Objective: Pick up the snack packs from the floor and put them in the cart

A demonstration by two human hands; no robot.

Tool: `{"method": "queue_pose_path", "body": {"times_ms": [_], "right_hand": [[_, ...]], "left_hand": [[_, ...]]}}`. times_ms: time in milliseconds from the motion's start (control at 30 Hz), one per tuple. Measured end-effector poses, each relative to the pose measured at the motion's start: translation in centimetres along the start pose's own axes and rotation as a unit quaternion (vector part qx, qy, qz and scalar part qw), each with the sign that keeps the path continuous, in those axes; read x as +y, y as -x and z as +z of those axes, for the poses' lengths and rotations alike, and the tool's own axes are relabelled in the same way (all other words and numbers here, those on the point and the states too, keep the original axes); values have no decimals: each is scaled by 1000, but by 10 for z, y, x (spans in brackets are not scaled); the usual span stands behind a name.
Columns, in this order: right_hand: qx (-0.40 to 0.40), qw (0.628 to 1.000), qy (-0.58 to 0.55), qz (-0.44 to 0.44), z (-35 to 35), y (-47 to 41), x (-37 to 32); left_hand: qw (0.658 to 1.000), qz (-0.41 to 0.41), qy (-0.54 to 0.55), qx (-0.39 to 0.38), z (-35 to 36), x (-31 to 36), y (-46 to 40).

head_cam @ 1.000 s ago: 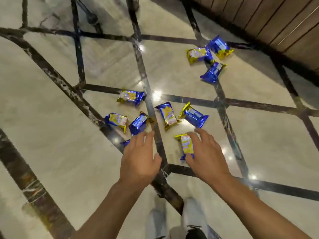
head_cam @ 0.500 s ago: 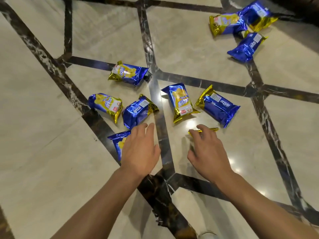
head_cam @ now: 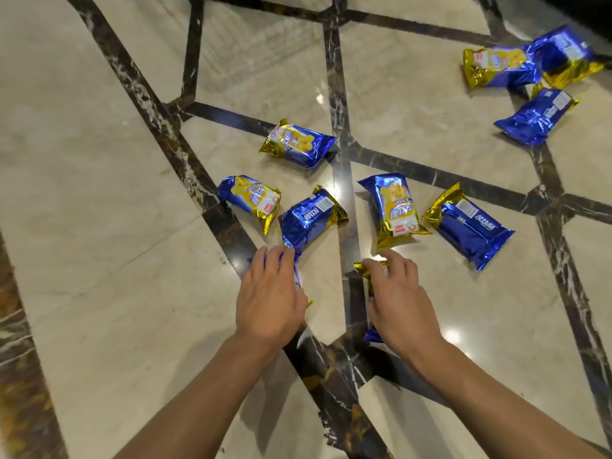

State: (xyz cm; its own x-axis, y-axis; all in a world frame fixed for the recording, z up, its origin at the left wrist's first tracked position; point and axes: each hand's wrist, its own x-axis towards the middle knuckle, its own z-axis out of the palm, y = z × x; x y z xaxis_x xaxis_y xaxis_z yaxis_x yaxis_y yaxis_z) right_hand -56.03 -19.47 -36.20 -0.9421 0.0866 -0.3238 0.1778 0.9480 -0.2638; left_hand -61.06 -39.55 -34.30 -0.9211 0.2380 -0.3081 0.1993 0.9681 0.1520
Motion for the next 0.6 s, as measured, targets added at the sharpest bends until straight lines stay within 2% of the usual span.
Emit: {"method": "queue_pose_path", "body": {"times_ms": [100, 233, 400, 600], "right_hand": [[16, 999, -14, -48, -5, -18, -18], [9, 996, 20, -90, -10, -31, -14], [8, 992, 20, -127, 4, -32, -16], [39, 993, 2, -109, 26, -24, -18]], "left_hand": [[998, -36, 53, 4, 4, -10, 0], [994, -60, 81, -34, 21, -8, -5], [991, -77, 112, -16, 38, -5, -5], [986, -98, 137, 6, 47, -4, -2]]}}
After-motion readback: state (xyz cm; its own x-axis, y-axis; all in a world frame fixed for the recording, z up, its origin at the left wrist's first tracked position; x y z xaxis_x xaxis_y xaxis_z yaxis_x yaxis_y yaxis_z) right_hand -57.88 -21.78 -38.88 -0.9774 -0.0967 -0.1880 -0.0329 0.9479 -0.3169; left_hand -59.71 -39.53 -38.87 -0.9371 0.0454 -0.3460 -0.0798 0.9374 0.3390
